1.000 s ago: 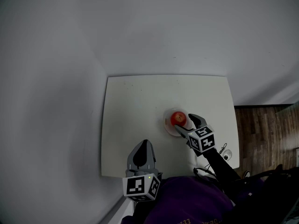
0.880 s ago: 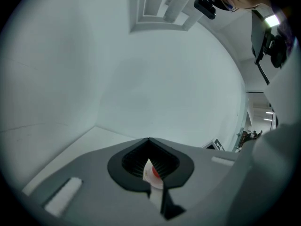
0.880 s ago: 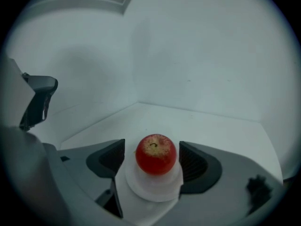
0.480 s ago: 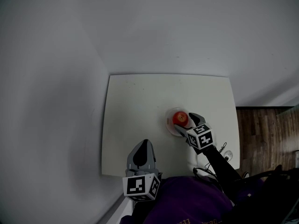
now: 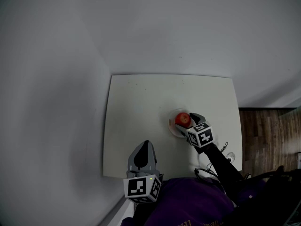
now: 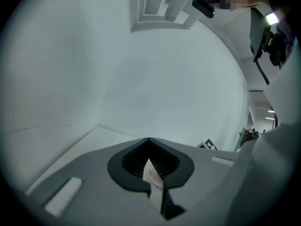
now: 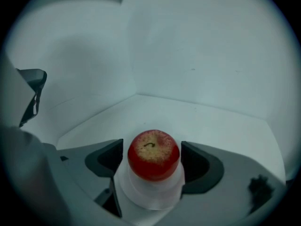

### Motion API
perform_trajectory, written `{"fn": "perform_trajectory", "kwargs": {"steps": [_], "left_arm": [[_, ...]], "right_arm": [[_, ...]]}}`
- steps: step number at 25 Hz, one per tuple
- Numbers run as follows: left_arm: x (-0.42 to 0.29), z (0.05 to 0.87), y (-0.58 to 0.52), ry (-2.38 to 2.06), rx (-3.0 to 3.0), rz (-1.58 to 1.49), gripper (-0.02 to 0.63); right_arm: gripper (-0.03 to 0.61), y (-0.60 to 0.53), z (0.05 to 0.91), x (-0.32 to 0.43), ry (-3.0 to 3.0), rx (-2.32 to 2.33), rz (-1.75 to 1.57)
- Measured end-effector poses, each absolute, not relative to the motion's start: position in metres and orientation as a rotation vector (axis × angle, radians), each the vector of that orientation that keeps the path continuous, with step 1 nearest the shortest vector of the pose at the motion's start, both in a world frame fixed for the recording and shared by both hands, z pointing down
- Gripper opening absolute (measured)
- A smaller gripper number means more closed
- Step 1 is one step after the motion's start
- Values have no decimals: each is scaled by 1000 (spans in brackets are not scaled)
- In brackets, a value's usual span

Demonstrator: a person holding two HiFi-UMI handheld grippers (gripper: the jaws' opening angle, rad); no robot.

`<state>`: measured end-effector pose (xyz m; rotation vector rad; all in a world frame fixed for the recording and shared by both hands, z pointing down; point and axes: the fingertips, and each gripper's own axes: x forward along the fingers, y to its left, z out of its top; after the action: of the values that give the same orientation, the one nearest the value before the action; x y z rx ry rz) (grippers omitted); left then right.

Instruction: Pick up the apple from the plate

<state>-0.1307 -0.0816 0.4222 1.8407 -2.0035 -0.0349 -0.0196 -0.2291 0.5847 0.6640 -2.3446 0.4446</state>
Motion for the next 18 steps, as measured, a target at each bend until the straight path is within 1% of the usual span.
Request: {"fn": "perform_trajectory", "kwargs": {"steps": [18], "left_arm": [[-129, 423, -84, -1988, 1849, -23, 5]], "right_arm": [[368, -232, 595, -19, -2319, 663, 487]]}}
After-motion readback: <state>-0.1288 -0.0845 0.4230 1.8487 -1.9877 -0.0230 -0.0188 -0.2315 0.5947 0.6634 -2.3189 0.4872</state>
